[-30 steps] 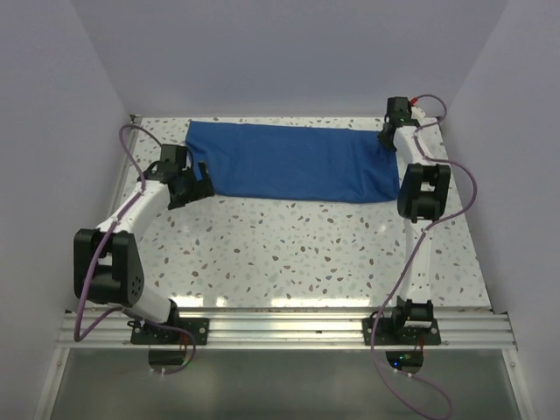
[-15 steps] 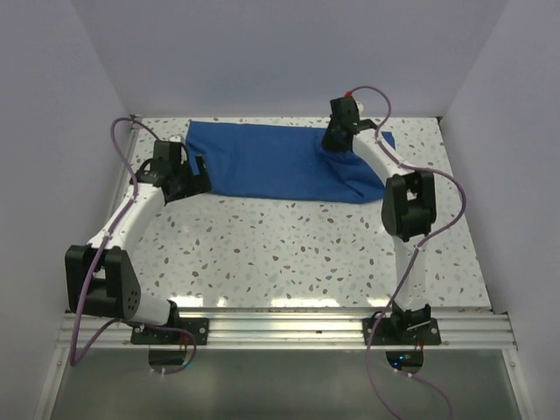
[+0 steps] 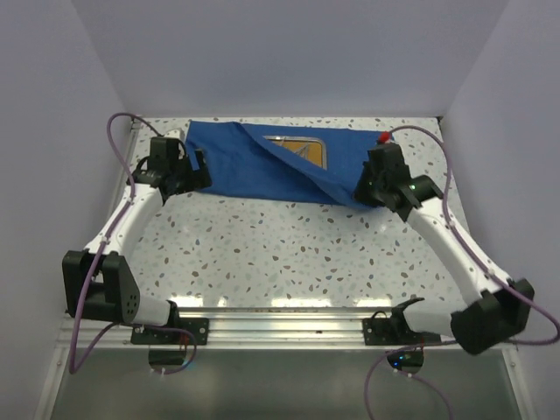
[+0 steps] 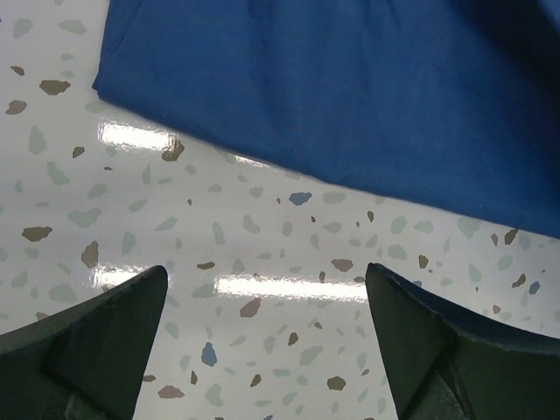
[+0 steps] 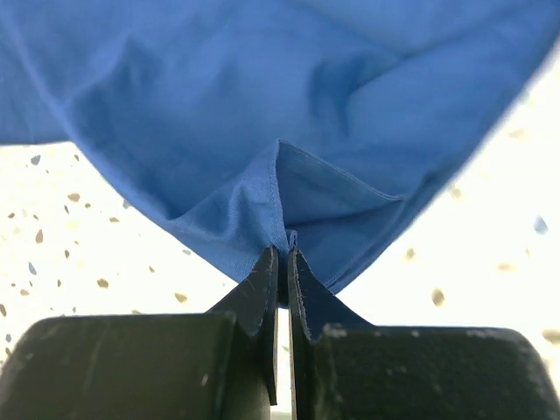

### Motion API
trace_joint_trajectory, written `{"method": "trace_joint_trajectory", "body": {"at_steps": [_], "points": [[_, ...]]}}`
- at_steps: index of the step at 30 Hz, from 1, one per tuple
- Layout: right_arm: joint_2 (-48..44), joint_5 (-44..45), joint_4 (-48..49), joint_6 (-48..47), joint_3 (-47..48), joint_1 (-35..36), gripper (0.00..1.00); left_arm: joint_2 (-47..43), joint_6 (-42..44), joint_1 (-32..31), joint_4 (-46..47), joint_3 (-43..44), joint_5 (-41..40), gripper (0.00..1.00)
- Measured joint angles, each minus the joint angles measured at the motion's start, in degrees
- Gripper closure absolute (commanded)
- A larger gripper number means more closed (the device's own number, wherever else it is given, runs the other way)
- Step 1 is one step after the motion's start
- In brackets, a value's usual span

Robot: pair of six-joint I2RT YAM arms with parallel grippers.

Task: Open and lay out the surgical kit
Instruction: Open the surgical kit at the center of the board.

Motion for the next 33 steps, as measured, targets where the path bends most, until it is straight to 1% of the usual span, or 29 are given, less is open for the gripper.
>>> {"method": "trace_joint_trajectory", "body": {"at_steps": [2, 6, 11, 12, 13, 14, 15, 19, 21, 25, 29, 33], "points": [[-8.09, 1.27, -4.28, 1.27, -3.32, 0.00, 1.00, -0.35, -0.07, 0.00, 1.16, -1.03, 0.13, 0.00], [-18.93, 2.43, -11.63, 5.05, -7.76, 0.00, 1.00, -0.68, -1.07, 0.00, 2.73, -3.61, 0.04, 0.01], [-25.09, 2.45, -20.72, 9.60, -13.46, 0.00, 1.00, -0.74, -3.10, 0.00, 2.49, -4.92, -3.04, 0.00], [-25.75, 2.51, -22.69, 10.25, -14.45, 0.00, 0.91, -0.92, -3.72, 0.00, 2.45, -4.94, -4.22, 0.01], [-26.23, 2.69, -24.50, 10.99, -15.28, 0.00, 0.36, -1.27, -4.31, 0.00, 2.54, -5.14, -5.29, 0.00], [-26.51, 2.95, -26.08, 11.91, -15.91, 0.00, 0.06, -1.84, -4.98, 0.00, 2.49, -5.33, -6.27, 0.01], [-26.64, 3.48, -27.93, 12.09, -16.33, 0.00, 0.02, -2.49, -5.66, 0.00, 2.67, -5.64, -7.08, 0.01], [-26.73, 4.04, -32.61, 12.79, -17.79, 0.00, 0.02, -3.82, -8.52, 0.42, 5.35, -6.19, -7.21, 0.01], [-26.40, 4.02, -33.81, 12.98, -17.92, 0.00, 0.02, -1.46, -9.60, 0.81, 7.41, -4.94, -5.62, 0.01], [-24.98, 4.11, -34.84, 12.76, -17.84, 0.00, 0.02, 9.49, -11.28, 1.11, 11.15, 2.51, -1.97, 0.01], [-23.39, 4.26, -35.01, 11.89, -17.05, 0.00, 0.02, 22.45, -13.22, 1.09, 13.31, 12.50, 0.46, 0.02], [-22.45, 4.00, -34.88, 10.99, -15.96, 0.00, 0.01, 33.38, -15.10, 0.90, 15.08, 22.05, 2.25, 0.03]]}}
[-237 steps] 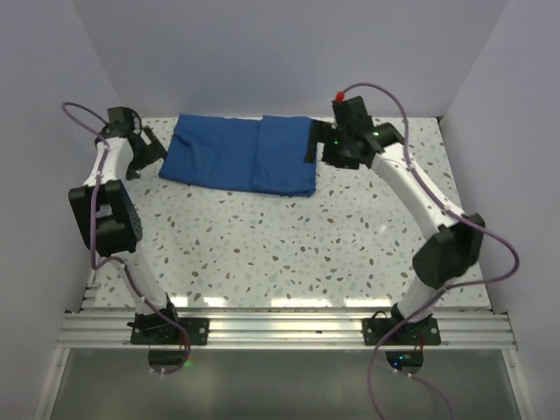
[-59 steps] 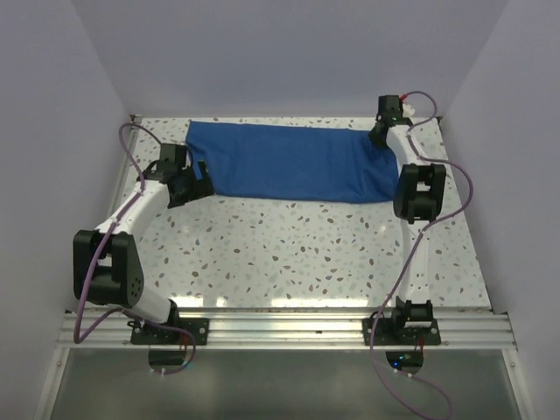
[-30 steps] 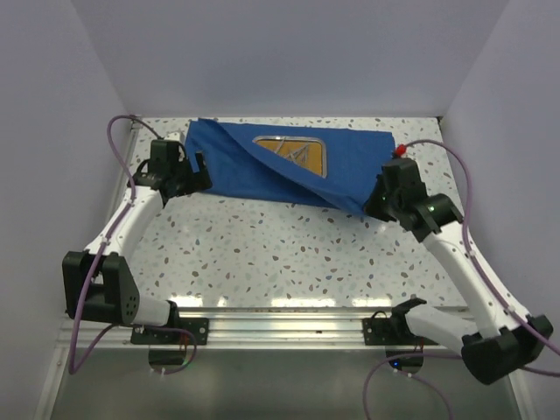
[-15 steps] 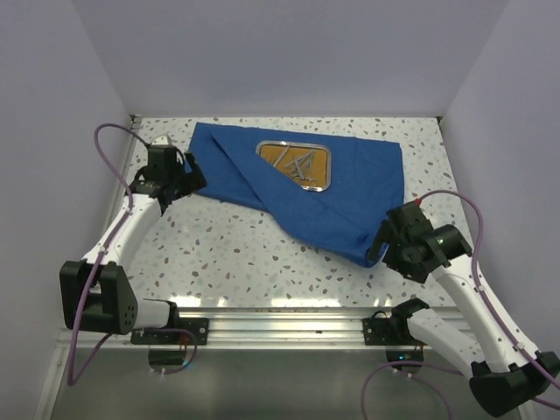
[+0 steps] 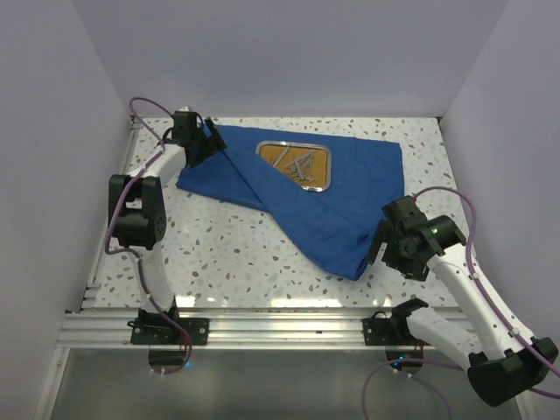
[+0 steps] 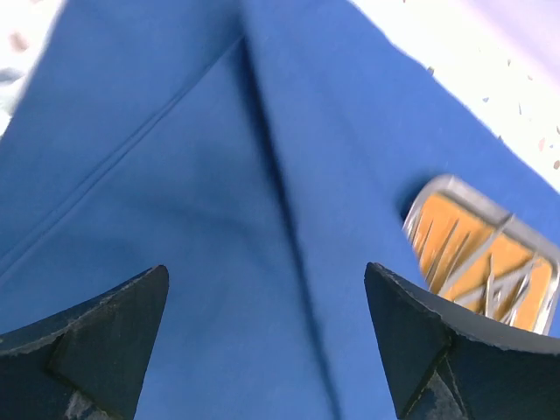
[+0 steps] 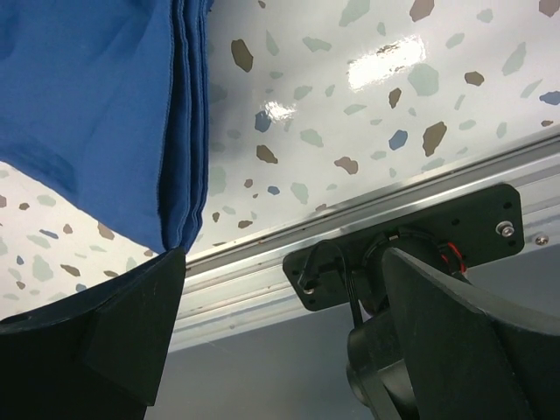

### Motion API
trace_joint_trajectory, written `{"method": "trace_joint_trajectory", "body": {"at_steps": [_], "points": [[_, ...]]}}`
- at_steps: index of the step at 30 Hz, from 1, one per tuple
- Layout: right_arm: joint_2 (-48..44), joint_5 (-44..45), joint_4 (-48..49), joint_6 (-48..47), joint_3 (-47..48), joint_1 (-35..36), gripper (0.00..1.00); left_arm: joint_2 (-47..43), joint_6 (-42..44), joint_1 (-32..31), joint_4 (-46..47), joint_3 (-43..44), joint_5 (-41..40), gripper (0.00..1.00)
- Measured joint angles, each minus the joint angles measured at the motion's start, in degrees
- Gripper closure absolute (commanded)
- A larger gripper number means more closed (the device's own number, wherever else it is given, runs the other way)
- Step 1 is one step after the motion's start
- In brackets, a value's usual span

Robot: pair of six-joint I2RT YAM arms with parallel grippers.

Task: Open and lay out the surgical kit
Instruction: Open the surgical kit at the center of the board.

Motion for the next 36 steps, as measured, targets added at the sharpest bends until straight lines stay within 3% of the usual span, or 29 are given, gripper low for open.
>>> {"method": "trace_joint_trajectory", "body": {"at_steps": [9, 12, 18, 21, 23, 31, 36], "points": [[2.47, 0.42, -0.46, -2.40, 4.07, 0.00, 0.02, 18.25, -3.67, -2.71, 0.22, 20.68, -0.68, 0.06], [3.26, 0.96, -0.52, -3.45, 5.70, 0.00, 0.02, 21.14, -4.85, -3.56, 0.20, 24.63, -1.40, 0.14], [6.91, 1.97, -0.46, -5.40, 7.34, 0.00, 0.02, 24.70, -7.37, -3.96, 0.13, 28.70, -2.45, 0.51], [8.33, 1.99, -0.20, -6.16, 7.39, 0.00, 0.02, 24.87, -7.45, -3.89, 0.07, 28.79, -2.84, 0.86], [8.81, 1.97, 0.04, -6.40, 7.39, 0.00, 0.02, 24.87, -7.23, -3.87, -0.04, 29.00, -2.75, 1.00], [11.04, 1.64, 1.95, -7.06, 7.41, 0.00, 0.02, 24.70, -6.56, -3.96, -0.52, 28.85, -2.21, 1.00], [11.13, 0.92, 4.46, -7.26, 7.43, 0.00, 0.02, 18.78, -5.09, -3.93, -2.16, 22.45, -2.27, 1.00]]}}
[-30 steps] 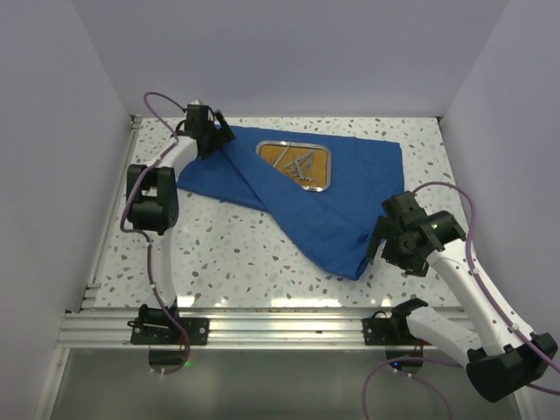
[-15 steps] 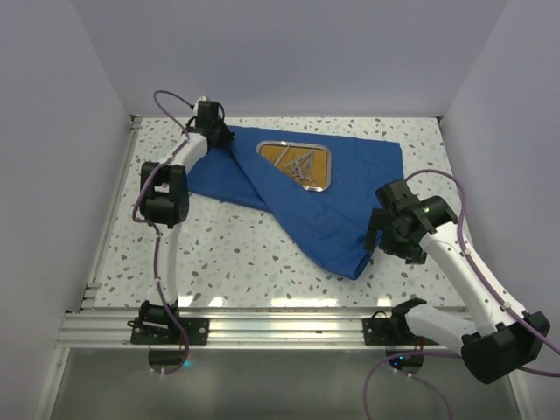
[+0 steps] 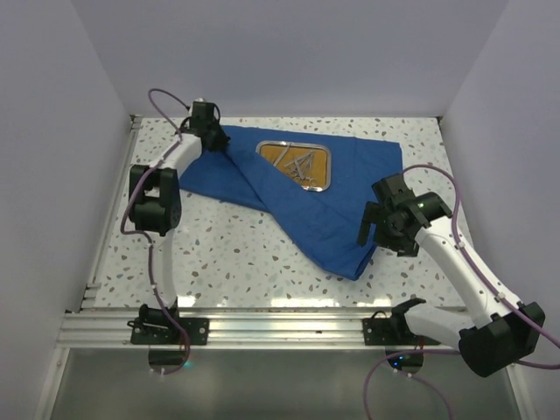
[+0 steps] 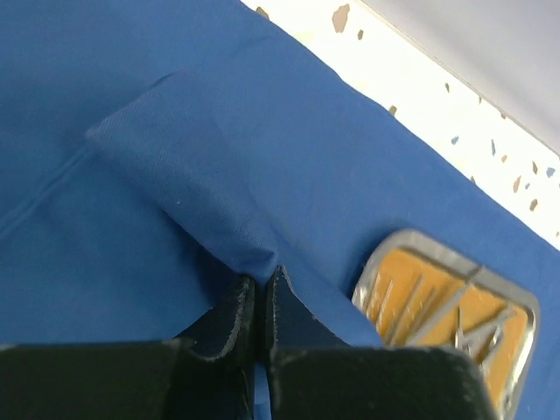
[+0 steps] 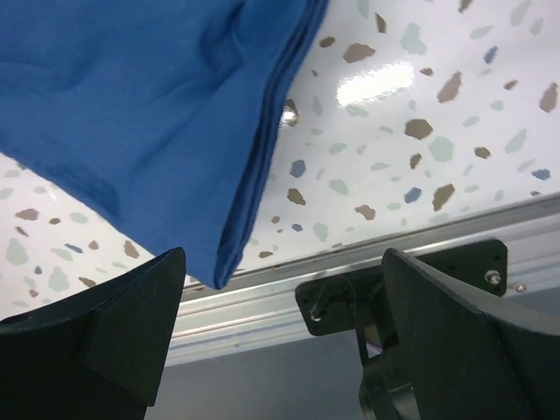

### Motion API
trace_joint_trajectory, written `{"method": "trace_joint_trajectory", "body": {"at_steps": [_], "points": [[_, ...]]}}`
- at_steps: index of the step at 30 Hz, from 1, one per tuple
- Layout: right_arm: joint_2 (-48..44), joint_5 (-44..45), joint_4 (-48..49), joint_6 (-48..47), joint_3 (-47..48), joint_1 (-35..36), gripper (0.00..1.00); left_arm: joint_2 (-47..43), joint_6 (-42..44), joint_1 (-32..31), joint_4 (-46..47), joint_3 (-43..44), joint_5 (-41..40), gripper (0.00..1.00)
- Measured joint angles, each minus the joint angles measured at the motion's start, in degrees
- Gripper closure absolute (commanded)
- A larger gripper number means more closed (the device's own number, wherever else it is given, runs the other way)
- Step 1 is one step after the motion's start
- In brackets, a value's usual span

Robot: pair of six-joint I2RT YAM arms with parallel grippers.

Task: Open and lay out the surgical kit
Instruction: Open the surgical kit at the center of the board.

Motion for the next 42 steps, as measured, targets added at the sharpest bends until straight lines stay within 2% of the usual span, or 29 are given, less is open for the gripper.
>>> {"method": "trace_joint_trajectory", "body": {"at_steps": [7, 10, 15, 19, 29, 31, 32, 33, 34, 39, 42], "points": [[0.02, -5.66, 6.95, -0.63, -0.02, 0.00, 0.02, -24.59, 4.44, -0.09, -8.33, -17.20, -0.35, 1.00], [0.02, -7.23, 9.40, -0.61, -0.33, 0.00, 0.02, -36.37, 6.34, -0.20, -14.12, -24.57, -0.72, 1.00], [0.33, -9.99, 11.47, -0.24, -2.73, 0.00, 0.02, -50.97, 8.04, -0.31, -23.34, -36.48, -0.92, 1.00], [0.46, -9.62, 10.38, 0.33, -5.35, 0.00, 0.02, -58.88, 8.72, -0.35, -30.93, -42.12, -0.28, 1.00], [0.31, -6.97, 4.92, 1.38, -6.12, 0.00, 0.02, -72.83, 8.26, -0.35, -45.68, -47.82, 0.90, 0.99], [0.07, -6.64, 3.02, 1.38, -5.92, 0.00, 0.02, -75.54, 8.13, -0.35, -48.28, -48.70, 1.09, 0.88], [-0.28, -6.45, 2.23, 1.38, -5.79, 0.00, 0.02, -76.98, 8.11, -0.35, -49.66, -49.13, 1.42, 0.45], [-1.03, -6.08, 1.36, 1.42, -5.66, 0.00, 0.02, -78.47, 8.50, -0.35, -50.73, -49.70, 2.01, 0.19], [-2.10, -5.55, 0.50, 1.51, -5.49, 0.00, 0.02, -79.97, 8.39, -0.35, -52.11, -50.27, 2.86, 0.01], [-9.35, -4.17, -3.19, 2.40, -3.58, 0.00, 0.02, -88.26, 5.75, -0.37, -56.24, -53.99, 9.51, 0.01], [-12.68, -4.02, -3.76, 3.13, -3.48, 0.00, 0.02, -89.50, 5.25, -0.37, -57.57, -54.12, 10.01, 0.01]]}}
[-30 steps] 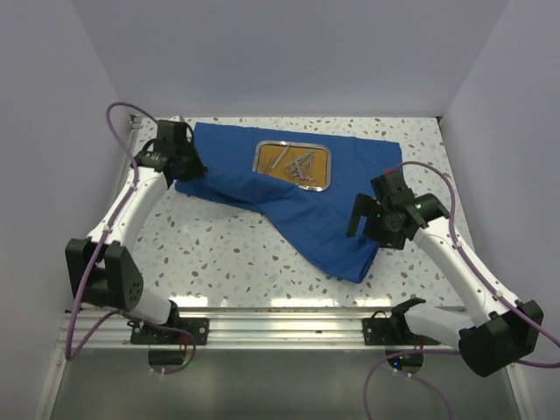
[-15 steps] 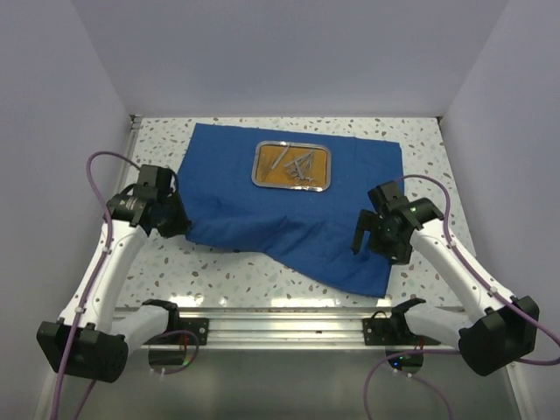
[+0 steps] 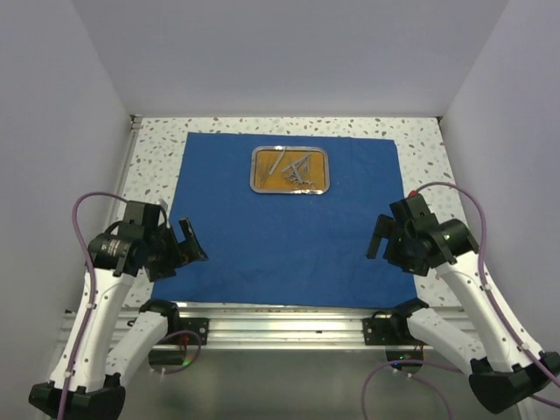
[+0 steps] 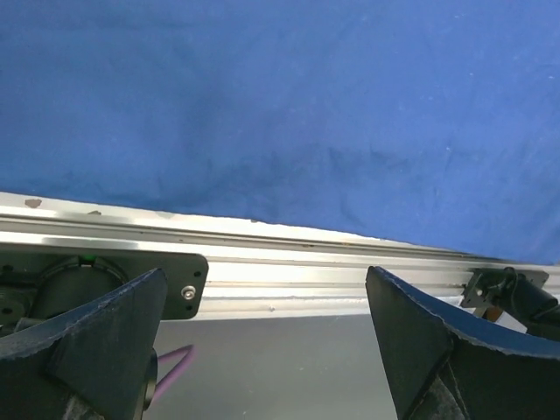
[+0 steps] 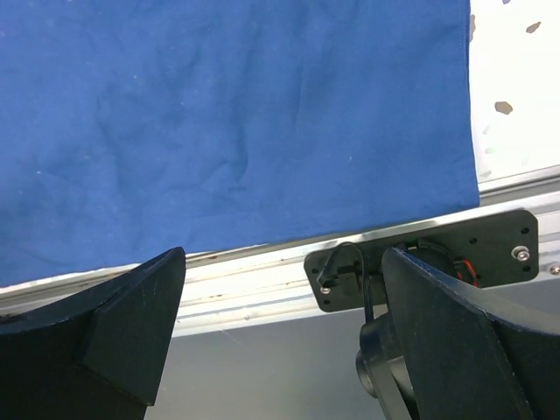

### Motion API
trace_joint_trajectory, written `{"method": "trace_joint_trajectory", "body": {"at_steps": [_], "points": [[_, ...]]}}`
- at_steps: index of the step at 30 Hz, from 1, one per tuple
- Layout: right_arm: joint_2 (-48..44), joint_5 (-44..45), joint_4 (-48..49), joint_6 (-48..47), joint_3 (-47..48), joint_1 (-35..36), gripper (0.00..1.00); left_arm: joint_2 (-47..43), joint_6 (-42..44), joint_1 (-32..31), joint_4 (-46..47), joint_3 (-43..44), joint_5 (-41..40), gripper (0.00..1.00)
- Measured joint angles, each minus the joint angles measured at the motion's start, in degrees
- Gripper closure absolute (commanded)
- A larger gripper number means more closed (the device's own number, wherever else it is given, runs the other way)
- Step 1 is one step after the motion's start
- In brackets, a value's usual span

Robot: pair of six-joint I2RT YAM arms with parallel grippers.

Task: Open and lay out the surgical kit
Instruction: Open the surgical kit at the center of the board, then adjust the surgical kit at the center of the board.

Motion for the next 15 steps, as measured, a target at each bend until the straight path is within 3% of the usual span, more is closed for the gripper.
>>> {"method": "trace_joint_trajectory", "body": {"at_steps": [6, 15], "points": [[2.23, -1.64, 3.04, 0.44, 0.00, 0.00, 0.02, 10.29, 0.61, -0.02, 2.34, 3.04, -3.10, 0.01], [23.67, -2.01, 15.15, -2.16, 13.79, -3.45, 0.02, 33.90, 5.99, 0.76, 18.58, 14.58, -5.73, 0.01]]}}
